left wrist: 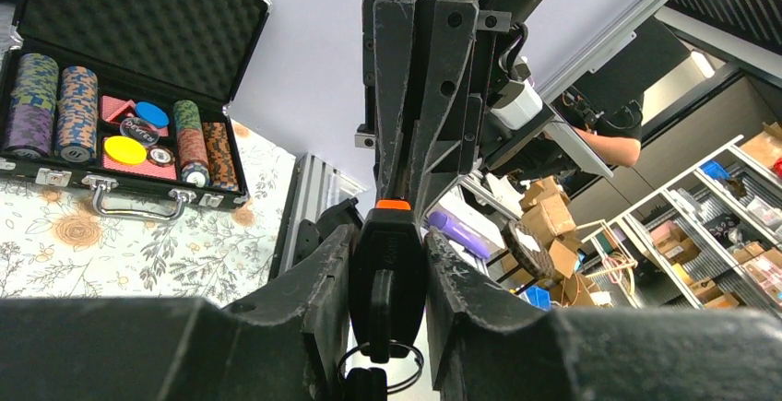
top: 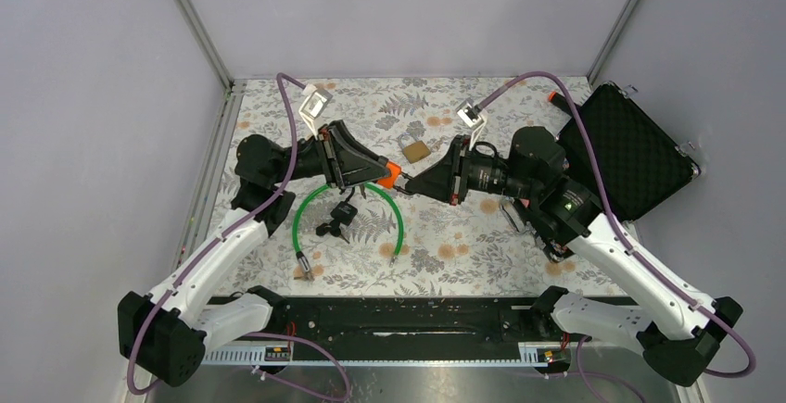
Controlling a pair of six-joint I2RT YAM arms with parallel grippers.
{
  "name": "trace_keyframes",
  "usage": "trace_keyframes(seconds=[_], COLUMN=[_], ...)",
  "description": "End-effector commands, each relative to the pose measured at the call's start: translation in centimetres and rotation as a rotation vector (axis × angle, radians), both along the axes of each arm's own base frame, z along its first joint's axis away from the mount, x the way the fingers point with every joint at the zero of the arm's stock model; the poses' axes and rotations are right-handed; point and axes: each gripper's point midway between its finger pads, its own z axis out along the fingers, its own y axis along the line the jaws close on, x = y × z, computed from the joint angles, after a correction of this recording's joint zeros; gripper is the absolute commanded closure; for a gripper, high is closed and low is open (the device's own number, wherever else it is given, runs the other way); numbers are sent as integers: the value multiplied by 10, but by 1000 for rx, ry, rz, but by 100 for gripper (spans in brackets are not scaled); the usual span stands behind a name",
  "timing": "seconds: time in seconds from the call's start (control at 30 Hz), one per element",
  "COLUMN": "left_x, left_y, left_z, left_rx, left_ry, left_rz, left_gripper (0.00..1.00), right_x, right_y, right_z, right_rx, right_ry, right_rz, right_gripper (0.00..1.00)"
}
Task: Lock with the key
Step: Lock the lock.
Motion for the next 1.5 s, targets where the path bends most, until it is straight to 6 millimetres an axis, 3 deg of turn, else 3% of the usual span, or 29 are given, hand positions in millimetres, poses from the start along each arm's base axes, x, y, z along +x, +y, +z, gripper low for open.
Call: trace_keyframes(seconds=[0.0, 0.3, 0.77, 1.17, 1.47], left_x=[-12, -11, -20, -31, -40], left_y=[-5, -18, -49, -58, -65], left_z=[-4, -20, -61, -75, -79], left_rx=[-10, -8, 24, 22, -13], left_ry=[-4, 96, 218, 261, 296], left_rz=[-50, -69, -97, -111, -139], left_gripper=[100, 100, 100, 100, 100], right_x=[19, 39, 62, 78, 90], right_y=[5, 12, -4, -21, -12], right_z=[57, 55, 86, 100, 103], right_rx=[189, 216, 387, 495, 567], right_ry=[-124, -143, -165, -165, -118], right_rz=[-62, -122, -295, -418, -416], right_gripper=[100, 100, 100, 100, 100])
